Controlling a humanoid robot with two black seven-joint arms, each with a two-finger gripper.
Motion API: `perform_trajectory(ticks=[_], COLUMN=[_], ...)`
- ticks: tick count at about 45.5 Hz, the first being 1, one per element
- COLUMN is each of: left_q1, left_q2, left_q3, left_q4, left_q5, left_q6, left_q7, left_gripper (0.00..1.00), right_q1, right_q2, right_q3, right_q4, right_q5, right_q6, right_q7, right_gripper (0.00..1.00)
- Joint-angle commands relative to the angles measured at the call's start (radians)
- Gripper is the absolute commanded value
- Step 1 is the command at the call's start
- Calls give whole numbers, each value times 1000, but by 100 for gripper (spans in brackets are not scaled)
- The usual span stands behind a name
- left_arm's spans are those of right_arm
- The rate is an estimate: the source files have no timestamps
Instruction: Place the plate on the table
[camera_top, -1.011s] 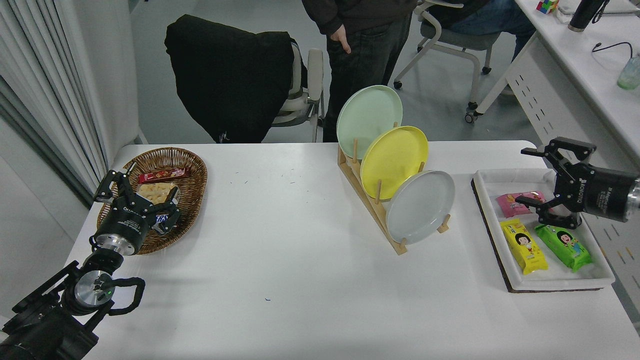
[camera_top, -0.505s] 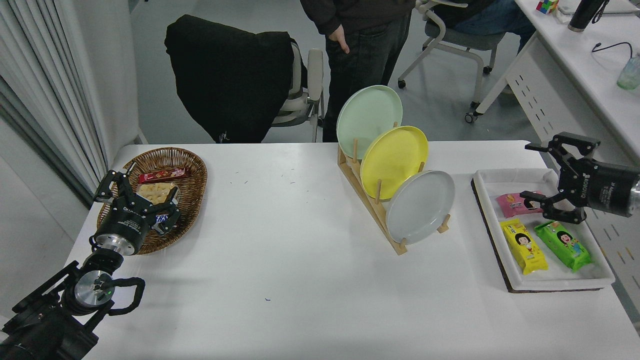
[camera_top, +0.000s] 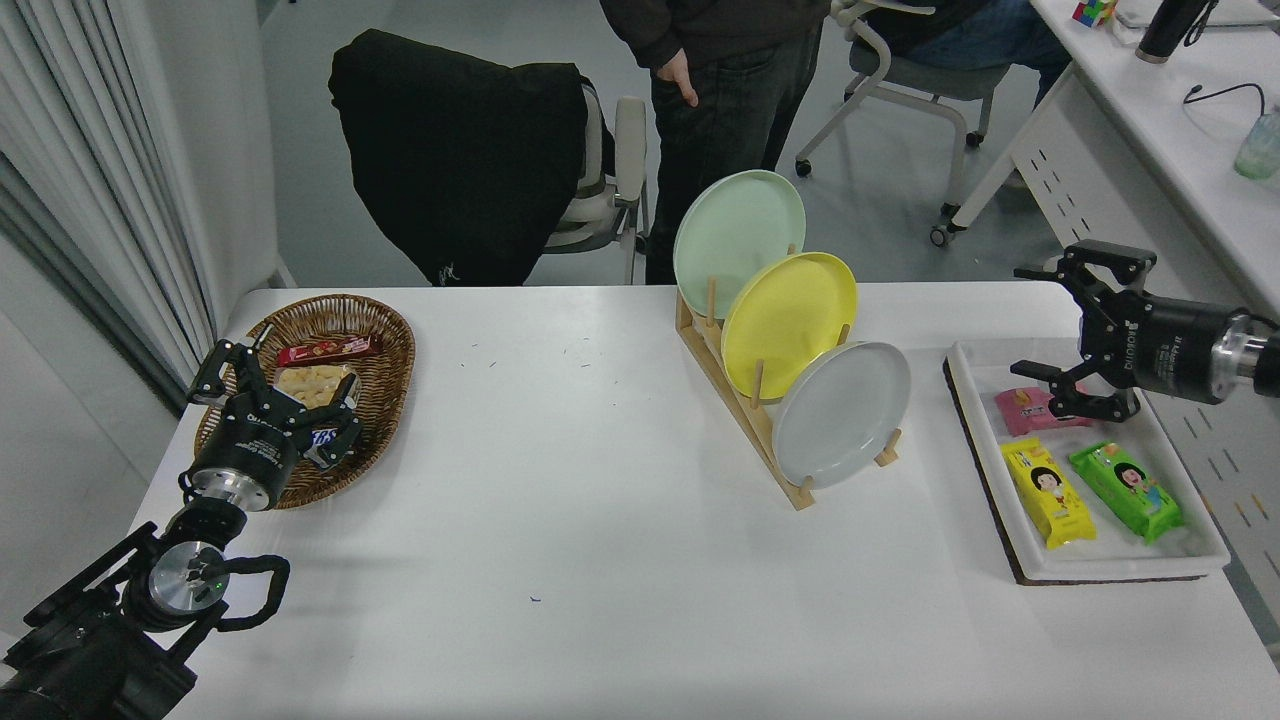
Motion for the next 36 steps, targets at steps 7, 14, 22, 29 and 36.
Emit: perform_trajectory(ticks=[7,14,22,29,36], left_q1=[0,0,0,0,0], left_q2=[0,0,0,0,0], left_q3=[0,0,0,0,0], left_q4=[1,0,0,0,0], left_q5=[0,0,0,0,0], left_q6=[0,0,-1,0,0], left_q7=[0,0,0,0,0], left_gripper=[98,98,98,98,98], right_q1=[83,82,85,85,88], right_q2=[18,49,99,157,197], right_q3=[-112,-134,-138,-138,-140], right_q4=[76,74,76,77,76], right_q5=[123,123,124,134,134], right_q6=[-164,-239,-324,-351,-348], right_q7=[-1,-1,-1,-3,-3], right_gripper=[100,100,100,100,100])
